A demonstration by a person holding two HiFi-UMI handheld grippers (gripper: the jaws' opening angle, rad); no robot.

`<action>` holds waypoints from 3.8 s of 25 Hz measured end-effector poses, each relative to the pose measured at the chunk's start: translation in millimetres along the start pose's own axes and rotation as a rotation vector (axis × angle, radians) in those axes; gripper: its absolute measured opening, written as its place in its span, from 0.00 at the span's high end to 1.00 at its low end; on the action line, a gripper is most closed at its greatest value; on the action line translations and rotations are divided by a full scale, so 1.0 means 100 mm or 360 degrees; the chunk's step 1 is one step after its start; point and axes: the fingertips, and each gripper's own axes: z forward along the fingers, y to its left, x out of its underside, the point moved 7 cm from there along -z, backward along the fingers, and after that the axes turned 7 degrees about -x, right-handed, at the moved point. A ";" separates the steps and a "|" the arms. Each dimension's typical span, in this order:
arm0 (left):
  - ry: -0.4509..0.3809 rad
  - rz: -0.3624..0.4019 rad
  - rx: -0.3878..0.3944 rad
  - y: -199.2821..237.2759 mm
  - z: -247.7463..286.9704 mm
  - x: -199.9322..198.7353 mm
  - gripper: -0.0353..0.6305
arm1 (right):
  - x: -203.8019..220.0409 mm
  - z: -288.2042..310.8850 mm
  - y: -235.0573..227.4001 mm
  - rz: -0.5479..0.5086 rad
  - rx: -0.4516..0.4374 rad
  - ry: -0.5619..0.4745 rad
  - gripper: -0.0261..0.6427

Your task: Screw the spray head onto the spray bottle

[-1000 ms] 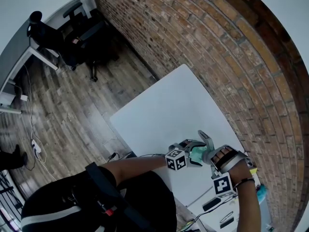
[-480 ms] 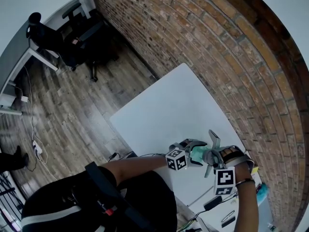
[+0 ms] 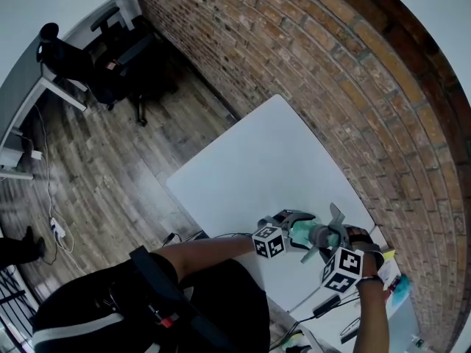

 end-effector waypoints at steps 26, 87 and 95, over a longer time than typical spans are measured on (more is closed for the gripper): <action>-0.0014 0.0001 0.0000 0.00 0.00 0.00 0.26 | 0.15 -0.03 -0.05 0.1191 0.0005 -0.0354 0.55; -0.0014 -0.0039 0.0026 0.03 0.00 0.01 0.26 | 0.08 0.04 -0.06 0.0450 -0.0110 -0.0341 0.55; -0.0012 -0.0036 0.0021 0.03 -0.01 0.01 0.26 | 0.12 0.06 -0.05 0.1048 -0.0069 -0.0487 0.55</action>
